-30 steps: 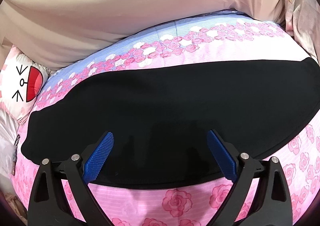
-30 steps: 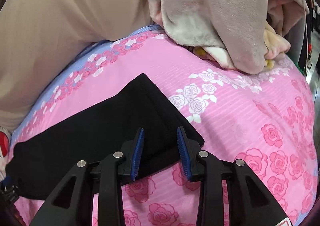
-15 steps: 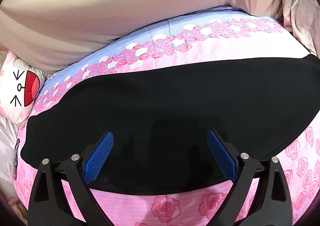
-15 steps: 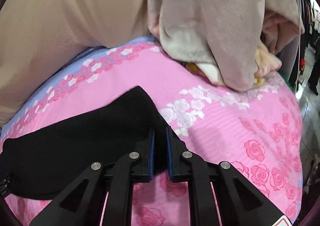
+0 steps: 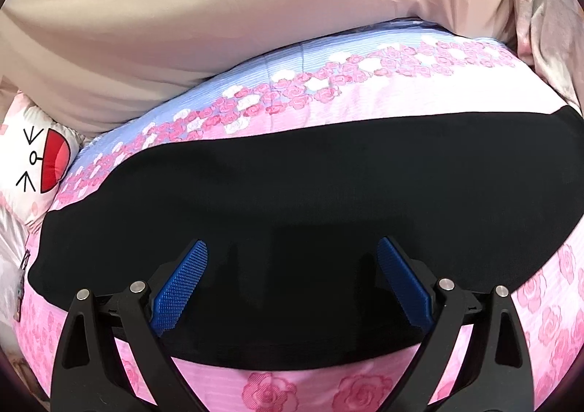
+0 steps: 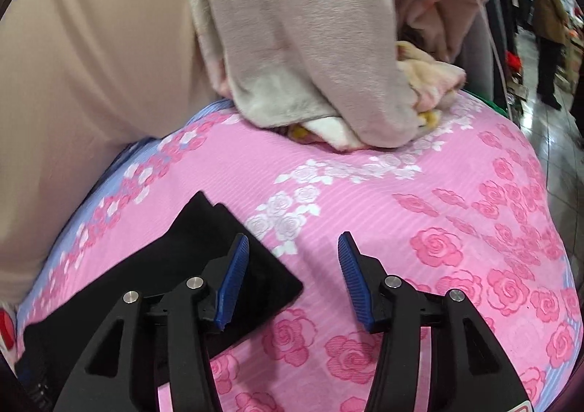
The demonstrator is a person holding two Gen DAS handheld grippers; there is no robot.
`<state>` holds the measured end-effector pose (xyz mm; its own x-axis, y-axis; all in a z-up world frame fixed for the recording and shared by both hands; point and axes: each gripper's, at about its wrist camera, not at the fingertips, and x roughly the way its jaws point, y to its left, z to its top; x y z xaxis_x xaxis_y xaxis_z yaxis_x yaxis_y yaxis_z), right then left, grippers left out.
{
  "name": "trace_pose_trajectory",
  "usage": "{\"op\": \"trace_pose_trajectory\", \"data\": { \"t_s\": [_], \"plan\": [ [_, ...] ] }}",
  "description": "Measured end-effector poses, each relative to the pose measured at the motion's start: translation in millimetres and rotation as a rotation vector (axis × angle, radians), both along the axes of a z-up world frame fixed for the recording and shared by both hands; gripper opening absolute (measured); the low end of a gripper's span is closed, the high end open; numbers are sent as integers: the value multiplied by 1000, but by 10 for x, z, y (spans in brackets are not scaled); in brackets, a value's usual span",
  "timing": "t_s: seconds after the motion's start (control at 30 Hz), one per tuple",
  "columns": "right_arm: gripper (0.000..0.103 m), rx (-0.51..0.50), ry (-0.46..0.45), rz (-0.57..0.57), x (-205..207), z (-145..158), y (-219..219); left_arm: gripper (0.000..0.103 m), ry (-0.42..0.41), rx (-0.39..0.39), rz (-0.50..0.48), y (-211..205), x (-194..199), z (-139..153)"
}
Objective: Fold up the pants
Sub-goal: 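Move the open right gripper to the folded end of the trousers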
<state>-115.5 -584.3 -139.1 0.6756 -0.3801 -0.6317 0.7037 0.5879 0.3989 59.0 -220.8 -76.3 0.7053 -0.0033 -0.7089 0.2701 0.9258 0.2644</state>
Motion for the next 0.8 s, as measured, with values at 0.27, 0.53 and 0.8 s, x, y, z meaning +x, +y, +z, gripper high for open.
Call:
{"op": "trace_pose_trajectory", "data": {
  "t_s": [0.27, 0.53, 0.8],
  "plan": [
    [64, 34, -13, 45, 45, -36, -23, 92, -13, 1, 31, -36, 81, 58],
    [66, 65, -37, 65, 41, -65, -54, 92, -2, 8, 17, -122, 19, 1],
    [77, 67, 32, 135, 218, -104, -13, 92, 0, 2, 6, -165, -8, 29]
  ]
}}
